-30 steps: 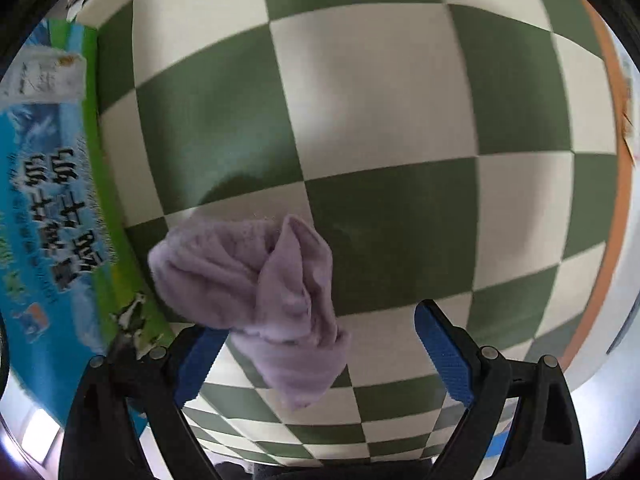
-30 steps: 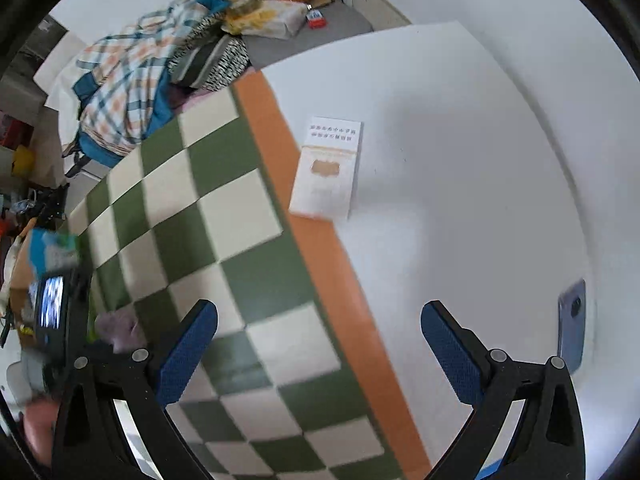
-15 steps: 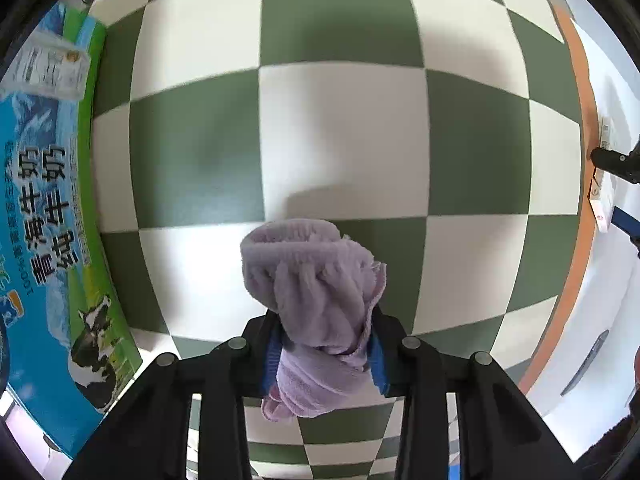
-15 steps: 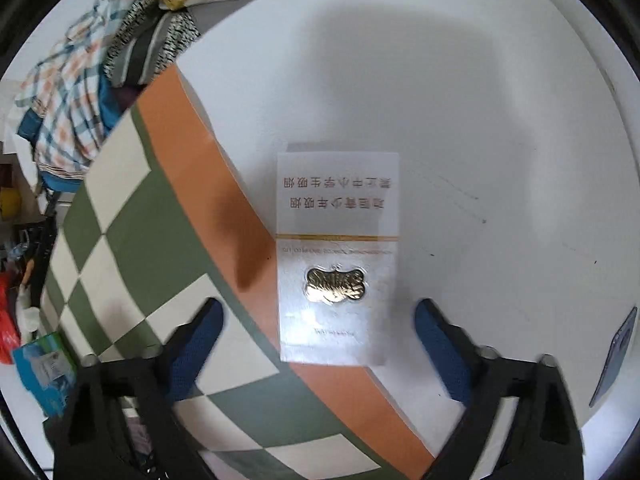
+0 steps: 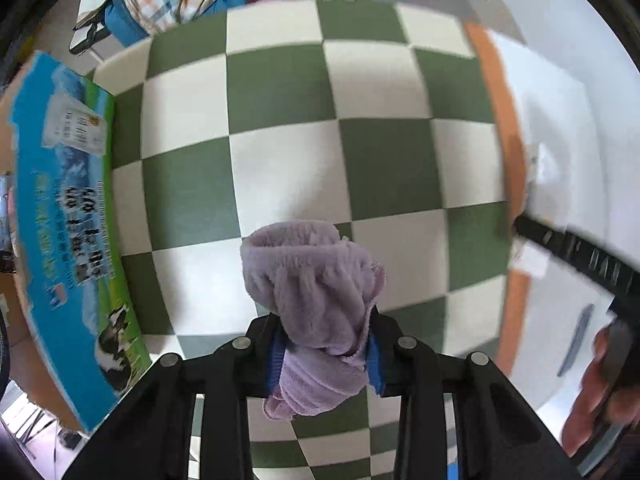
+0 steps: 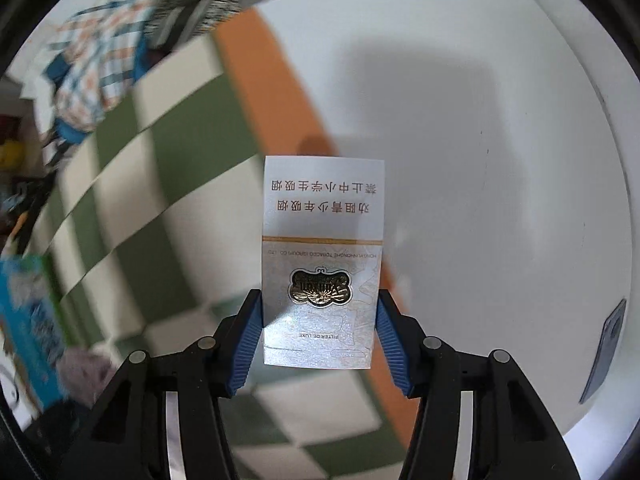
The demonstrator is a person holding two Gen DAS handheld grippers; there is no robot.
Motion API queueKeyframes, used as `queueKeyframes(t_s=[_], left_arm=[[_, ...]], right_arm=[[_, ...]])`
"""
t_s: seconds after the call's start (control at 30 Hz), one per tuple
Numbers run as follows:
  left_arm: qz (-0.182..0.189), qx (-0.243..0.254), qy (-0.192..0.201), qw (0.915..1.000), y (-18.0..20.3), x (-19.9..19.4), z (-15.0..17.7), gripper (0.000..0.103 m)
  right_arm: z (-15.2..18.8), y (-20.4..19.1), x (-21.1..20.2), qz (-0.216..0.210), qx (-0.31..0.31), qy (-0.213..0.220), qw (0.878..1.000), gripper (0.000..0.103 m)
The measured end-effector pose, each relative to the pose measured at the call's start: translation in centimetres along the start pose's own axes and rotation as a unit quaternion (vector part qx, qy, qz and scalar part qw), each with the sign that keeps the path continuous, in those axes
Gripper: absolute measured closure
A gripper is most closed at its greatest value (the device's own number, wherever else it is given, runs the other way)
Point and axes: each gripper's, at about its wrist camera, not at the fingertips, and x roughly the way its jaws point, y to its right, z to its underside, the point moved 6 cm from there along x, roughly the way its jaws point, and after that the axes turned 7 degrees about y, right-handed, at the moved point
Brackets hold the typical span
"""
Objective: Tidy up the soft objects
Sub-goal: 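Grasp the lilac cloth with the left tool while the right tool grasps the white box, then carry the cloth and white box into the box and open both tools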
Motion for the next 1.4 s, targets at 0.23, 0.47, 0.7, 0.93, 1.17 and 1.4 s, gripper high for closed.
queueKeyframes(t_s=[0.23, 0.47, 0.7, 0.93, 1.17, 1.4], left_arm=[[0.060, 0.003, 0.069, 0.9958, -2.7, -9.1, 1.7, 0.073], [0.065, -0.003, 0.123, 0.9902, -8.8, -16.9, 3.0, 0.073], [0.047, -0.039, 0.145, 0.9876, -18.0, -19.8, 3.6, 0.073], [0.001, -0.093, 0.138, 0.9860, -29.1, -19.1, 4.1, 0.073], [-0.028, -0.146, 0.088, 0.9849, -37.6, -14.9, 5.7, 0.073], [-0.019, -0.168, 0.050, 0.9842, -39.9, -11.3, 6.0, 0.073]], right_arm=[[5.7, -6.4, -8.3, -0.078, -0.044, 0.043, 0.995, 0.045], [12.1, -16.0, -15.8, -0.146, -0.102, 0.071, 0.981, 0.045], [17.3, -25.7, -19.2, -0.189, -0.159, 0.068, 0.967, 0.045], [21.1, -34.3, -17.9, -0.188, -0.205, 0.053, 0.959, 0.045], [21.5, -39.1, -13.6, -0.154, -0.207, 0.036, 0.965, 0.045], [21.5, -40.9, -10.7, -0.130, -0.207, 0.015, 0.970, 0.045]])
